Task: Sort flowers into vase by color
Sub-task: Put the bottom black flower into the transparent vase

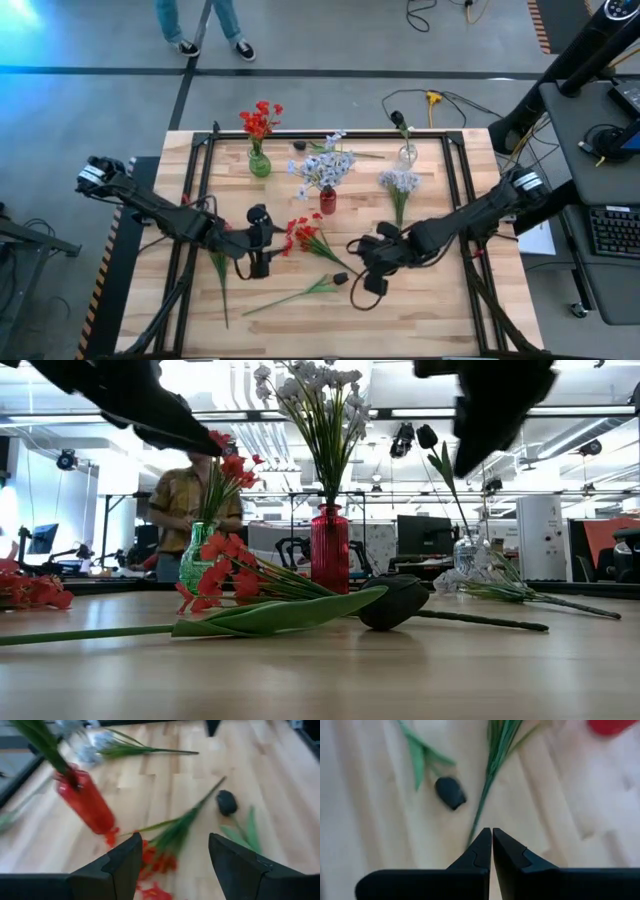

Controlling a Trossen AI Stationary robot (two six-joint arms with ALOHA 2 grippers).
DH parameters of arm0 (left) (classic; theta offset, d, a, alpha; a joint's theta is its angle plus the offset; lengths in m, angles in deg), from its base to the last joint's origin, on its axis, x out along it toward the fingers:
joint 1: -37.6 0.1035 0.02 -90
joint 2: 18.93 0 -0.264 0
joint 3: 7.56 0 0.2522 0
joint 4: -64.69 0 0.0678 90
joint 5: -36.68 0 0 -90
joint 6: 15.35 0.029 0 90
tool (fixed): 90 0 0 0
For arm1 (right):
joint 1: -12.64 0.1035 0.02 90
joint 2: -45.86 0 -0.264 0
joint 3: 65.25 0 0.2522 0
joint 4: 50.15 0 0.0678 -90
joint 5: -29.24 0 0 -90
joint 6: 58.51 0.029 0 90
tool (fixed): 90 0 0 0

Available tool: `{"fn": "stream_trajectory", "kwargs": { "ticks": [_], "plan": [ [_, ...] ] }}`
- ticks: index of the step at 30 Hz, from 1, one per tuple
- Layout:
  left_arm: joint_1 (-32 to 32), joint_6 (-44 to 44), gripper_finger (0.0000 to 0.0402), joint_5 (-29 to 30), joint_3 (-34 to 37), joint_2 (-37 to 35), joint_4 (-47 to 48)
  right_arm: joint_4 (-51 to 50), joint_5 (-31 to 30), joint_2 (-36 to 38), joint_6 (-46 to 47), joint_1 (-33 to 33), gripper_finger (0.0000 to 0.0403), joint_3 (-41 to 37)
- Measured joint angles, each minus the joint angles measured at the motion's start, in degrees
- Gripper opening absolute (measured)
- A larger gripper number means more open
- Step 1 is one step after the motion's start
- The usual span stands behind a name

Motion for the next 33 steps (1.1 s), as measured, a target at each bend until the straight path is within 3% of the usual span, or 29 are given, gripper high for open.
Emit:
{"fn": "stream_trajectory", "kwargs": {
  "ticks": [10,18,26,33],
  "plan": [
    [-6.90,-10.32,0.0210,-1.22,-2.57,8.73,-2.00,2.55,-4.86,-7.50,-9.12,0.41,0.0009,2.37],
    [-10.08,-12.99,0.0210,-1.55,-8.36,19.00,0.04,3.75,-10.03,-8.85,-9.03,3.42,0.0009,1.47],
    [-12.44,-21.19,0.0210,-6.14,-14.23,28.86,6.56,4.41,-11.66,-8.40,-8.13,4.96,0.0009,1.32],
    [-13.69,-23.90,0.0210,-4.50,-15.85,34.47,6.19,4.36,-11.69,-8.47,-8.15,5.02,0.0009,1.30]
  ]
}}
